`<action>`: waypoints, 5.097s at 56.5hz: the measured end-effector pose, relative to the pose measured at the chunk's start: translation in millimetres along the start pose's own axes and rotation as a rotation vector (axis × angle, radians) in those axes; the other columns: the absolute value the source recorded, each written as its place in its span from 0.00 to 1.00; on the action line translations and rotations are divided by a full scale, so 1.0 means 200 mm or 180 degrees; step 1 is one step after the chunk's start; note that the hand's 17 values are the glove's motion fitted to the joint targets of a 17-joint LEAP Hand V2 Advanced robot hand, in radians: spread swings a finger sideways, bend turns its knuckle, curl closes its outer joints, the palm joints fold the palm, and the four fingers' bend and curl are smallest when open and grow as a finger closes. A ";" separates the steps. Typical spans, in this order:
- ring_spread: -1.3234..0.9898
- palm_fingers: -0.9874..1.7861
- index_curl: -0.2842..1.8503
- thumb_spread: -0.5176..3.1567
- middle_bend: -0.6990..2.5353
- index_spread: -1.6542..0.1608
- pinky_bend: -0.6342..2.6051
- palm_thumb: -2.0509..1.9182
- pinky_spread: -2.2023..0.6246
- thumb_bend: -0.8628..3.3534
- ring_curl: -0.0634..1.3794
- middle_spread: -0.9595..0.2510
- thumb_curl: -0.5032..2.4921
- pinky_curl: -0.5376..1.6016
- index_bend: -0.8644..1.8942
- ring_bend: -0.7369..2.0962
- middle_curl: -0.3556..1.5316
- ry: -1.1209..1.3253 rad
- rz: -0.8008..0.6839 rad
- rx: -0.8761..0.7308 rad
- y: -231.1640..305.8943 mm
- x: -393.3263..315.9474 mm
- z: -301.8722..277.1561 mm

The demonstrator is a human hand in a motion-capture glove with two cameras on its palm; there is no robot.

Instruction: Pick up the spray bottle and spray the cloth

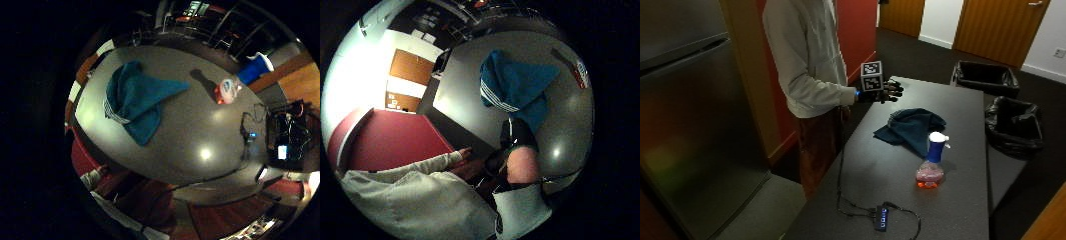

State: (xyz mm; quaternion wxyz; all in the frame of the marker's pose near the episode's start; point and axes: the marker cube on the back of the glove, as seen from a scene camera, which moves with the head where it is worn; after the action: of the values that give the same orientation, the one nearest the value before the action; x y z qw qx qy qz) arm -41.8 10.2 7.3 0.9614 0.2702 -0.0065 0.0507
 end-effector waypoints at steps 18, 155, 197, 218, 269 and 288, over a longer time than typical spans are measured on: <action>0.57 0.47 0.24 0.39 0.29 0.71 0.30 0.73 0.86 0.20 0.24 0.75 0.33 0.41 0.35 0.39 0.36 -0.0372 0.0537 0.0630 0.21 0.37 -0.12; 0.55 0.47 0.21 0.38 0.30 0.75 0.34 0.70 0.81 0.20 0.27 0.73 0.32 0.42 0.35 0.45 0.39 -0.2775 0.2116 0.1724 -0.84 1.36 0.26; 0.48 0.85 0.35 0.20 0.38 0.78 0.28 0.79 0.70 0.20 0.34 0.63 0.39 0.42 0.43 0.47 0.46 -0.2074 0.1135 0.0105 -1.24 1.16 0.28; 0.47 0.85 0.38 0.14 0.40 0.78 0.30 0.78 0.69 0.20 0.37 0.63 0.40 0.43 0.45 0.48 0.47 -0.0460 -0.0117 -0.1213 -1.34 0.53 -0.03; 0.47 0.85 0.40 0.13 0.41 0.78 0.31 0.78 0.68 0.20 0.38 0.63 0.41 0.44 0.46 0.49 0.47 0.0784 -0.0485 -0.2275 -0.83 -0.25 0.33; 0.47 0.85 0.40 0.13 0.41 0.78 0.31 0.78 0.69 0.20 0.38 0.63 0.41 0.44 0.46 0.49 0.47 0.0108 -0.0528 -0.1993 -0.85 -0.39 0.19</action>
State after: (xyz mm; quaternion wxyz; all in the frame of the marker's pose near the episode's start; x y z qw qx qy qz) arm -101.7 -162.1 -51.9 0.9987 -0.0399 0.0163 -0.0277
